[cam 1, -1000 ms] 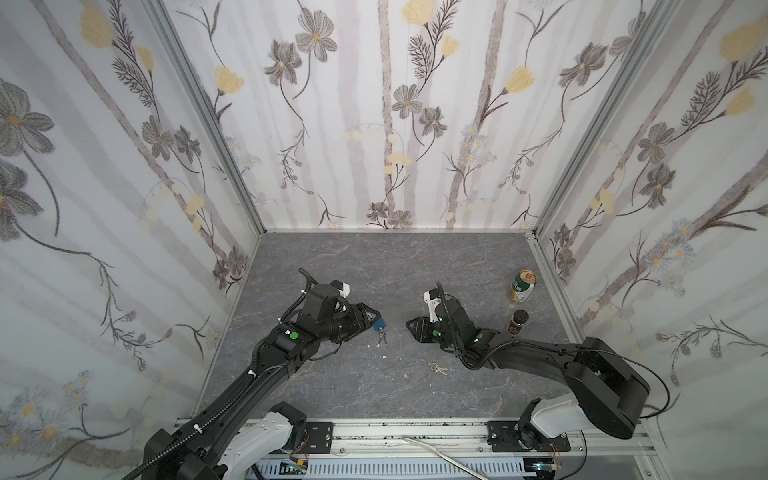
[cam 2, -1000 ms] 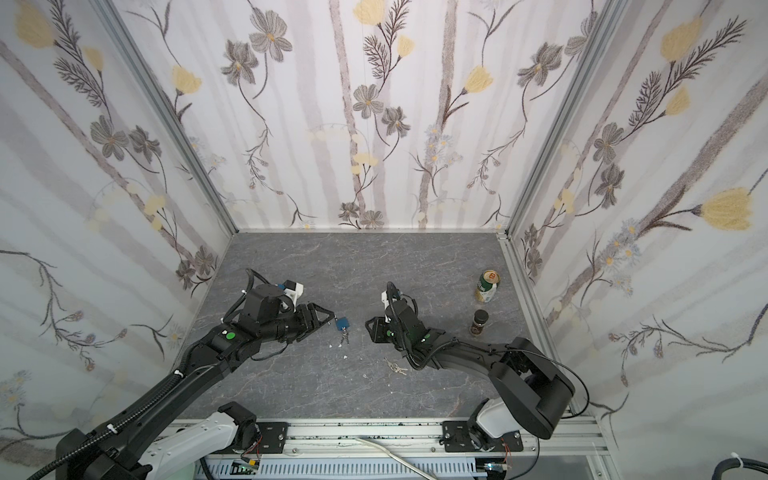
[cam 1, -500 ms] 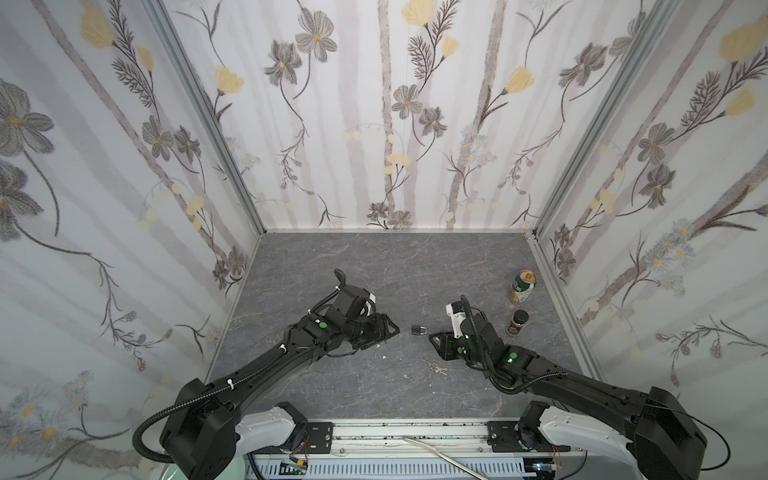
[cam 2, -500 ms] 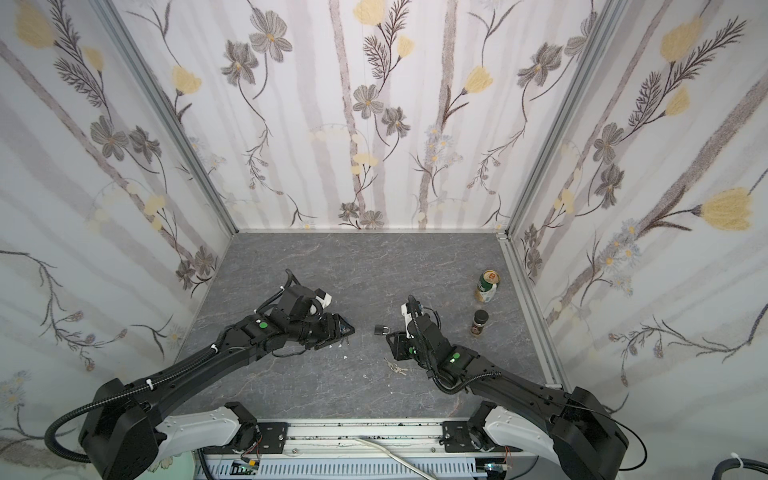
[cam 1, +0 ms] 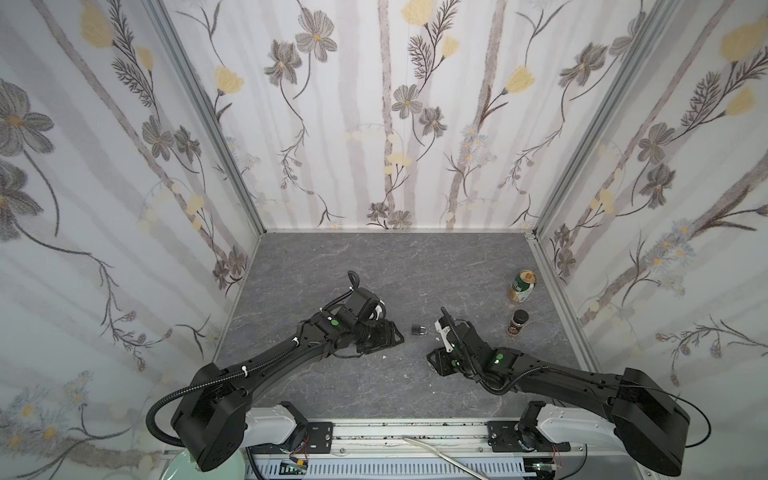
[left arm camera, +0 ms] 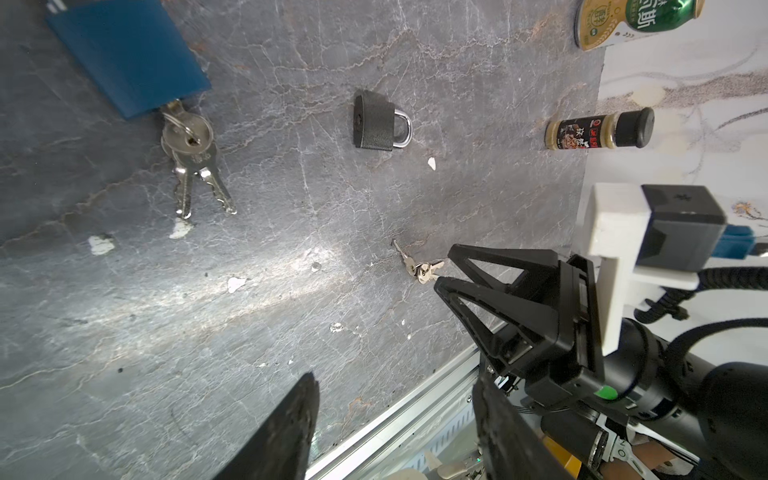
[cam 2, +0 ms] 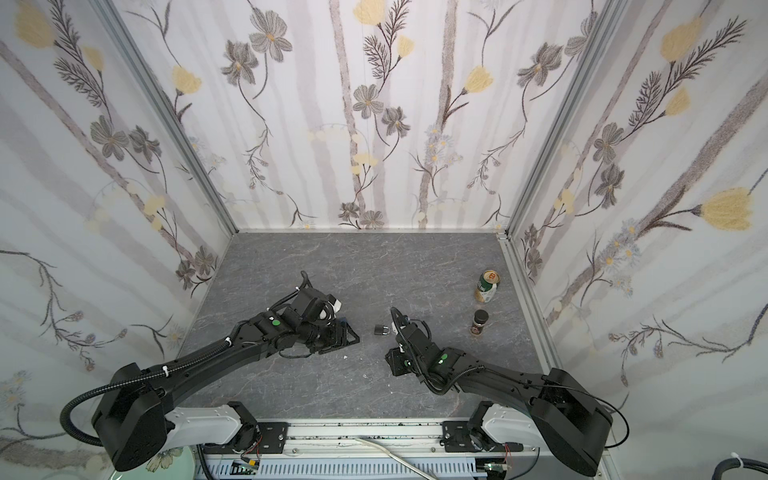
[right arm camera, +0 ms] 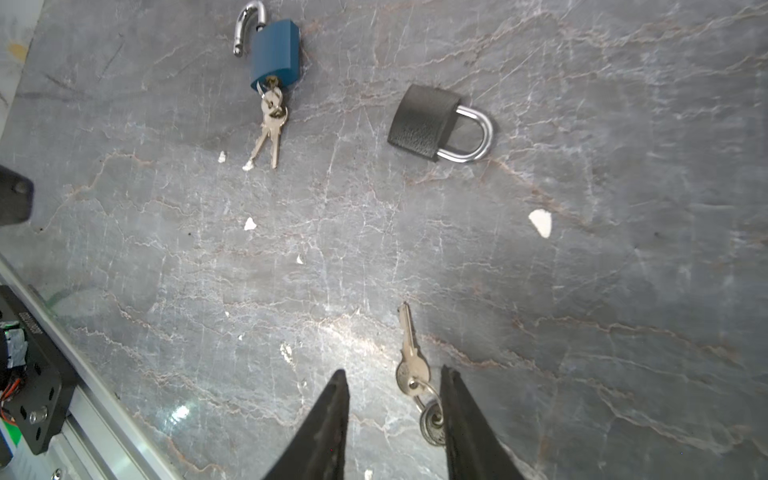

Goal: Unlock with the key
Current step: 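Lower the right gripper onto the loose key ring and close on it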

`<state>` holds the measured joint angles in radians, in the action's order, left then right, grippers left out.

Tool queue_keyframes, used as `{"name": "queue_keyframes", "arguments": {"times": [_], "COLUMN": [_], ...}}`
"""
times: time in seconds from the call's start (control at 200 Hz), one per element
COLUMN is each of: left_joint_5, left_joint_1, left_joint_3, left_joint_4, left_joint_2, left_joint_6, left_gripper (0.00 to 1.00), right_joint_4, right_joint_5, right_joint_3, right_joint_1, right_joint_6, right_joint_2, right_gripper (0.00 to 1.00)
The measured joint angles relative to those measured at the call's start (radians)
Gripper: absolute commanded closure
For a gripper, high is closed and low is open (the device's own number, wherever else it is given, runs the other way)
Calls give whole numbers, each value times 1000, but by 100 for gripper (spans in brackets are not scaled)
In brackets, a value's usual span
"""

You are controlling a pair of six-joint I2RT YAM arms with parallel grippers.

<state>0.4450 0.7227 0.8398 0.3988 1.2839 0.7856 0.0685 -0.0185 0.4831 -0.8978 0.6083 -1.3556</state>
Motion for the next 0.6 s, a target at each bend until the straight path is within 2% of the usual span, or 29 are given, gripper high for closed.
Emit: {"name": "queue_keyframes", "arguments": {"times": [0.26,0.6], "left_joint_5": [0,0], "left_joint_1": [1,2], "left_joint_3": [0,-14], "left_joint_4": [1,-3], "left_joint_2": [6,3], "left_joint_6": [-1,0], "left_gripper": [39,39], "right_joint_4": [34,23], "right_joint_5": [19,11], "right_joint_3": [11,11], "right_joint_1": [-11,-23], "right_joint_6": [-16,-26], "right_joint_2": [-34,-97], "right_gripper": [60,64]}}
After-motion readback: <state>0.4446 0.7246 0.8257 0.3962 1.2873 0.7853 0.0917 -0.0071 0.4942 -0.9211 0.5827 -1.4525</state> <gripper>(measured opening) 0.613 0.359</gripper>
